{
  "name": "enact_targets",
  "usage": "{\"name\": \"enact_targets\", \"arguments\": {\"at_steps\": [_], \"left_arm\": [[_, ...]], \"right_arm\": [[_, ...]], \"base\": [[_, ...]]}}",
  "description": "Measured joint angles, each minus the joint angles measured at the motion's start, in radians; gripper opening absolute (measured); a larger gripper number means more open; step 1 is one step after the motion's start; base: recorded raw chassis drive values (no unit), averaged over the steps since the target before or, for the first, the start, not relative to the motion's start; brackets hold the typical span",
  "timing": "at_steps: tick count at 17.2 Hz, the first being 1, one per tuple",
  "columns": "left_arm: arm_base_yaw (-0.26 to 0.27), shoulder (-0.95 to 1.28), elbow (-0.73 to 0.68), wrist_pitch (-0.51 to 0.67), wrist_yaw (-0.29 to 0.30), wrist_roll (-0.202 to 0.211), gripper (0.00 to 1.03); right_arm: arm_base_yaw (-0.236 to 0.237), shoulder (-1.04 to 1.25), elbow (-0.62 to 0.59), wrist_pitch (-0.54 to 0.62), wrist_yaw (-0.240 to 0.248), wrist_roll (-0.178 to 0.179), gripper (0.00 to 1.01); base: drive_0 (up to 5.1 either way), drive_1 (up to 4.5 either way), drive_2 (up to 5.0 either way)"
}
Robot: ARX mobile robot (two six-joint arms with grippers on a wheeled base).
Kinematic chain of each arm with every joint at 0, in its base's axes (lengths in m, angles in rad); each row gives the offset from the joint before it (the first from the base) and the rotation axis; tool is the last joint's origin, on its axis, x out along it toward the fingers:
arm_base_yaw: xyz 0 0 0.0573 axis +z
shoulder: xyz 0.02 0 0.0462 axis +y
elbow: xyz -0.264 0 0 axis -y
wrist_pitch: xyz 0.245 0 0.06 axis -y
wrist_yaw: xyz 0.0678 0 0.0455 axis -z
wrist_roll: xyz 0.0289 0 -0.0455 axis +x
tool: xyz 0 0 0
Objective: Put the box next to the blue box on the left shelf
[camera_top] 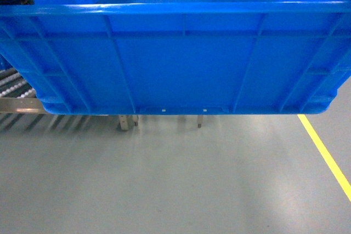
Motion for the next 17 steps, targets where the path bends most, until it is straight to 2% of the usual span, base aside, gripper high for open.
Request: {"name": "enact_targets", "arguments": {"at_steps": [15,17], "left_arm": [[0.000,0.000,0.000,-0.003,0.000,0.000,0.08],[0.000,0.000,0.000,-0.003,0.000,0.001,0.08]], "right_arm": [[0.000,0.000,0.000,-0.001,0.000,0.000,0.08],[0.000,0.000,0.000,-0.002,0.000,0.000,0.08]], "base": [[0.0,4.29,-4.3],[0.0,0.00,0.0]]}}
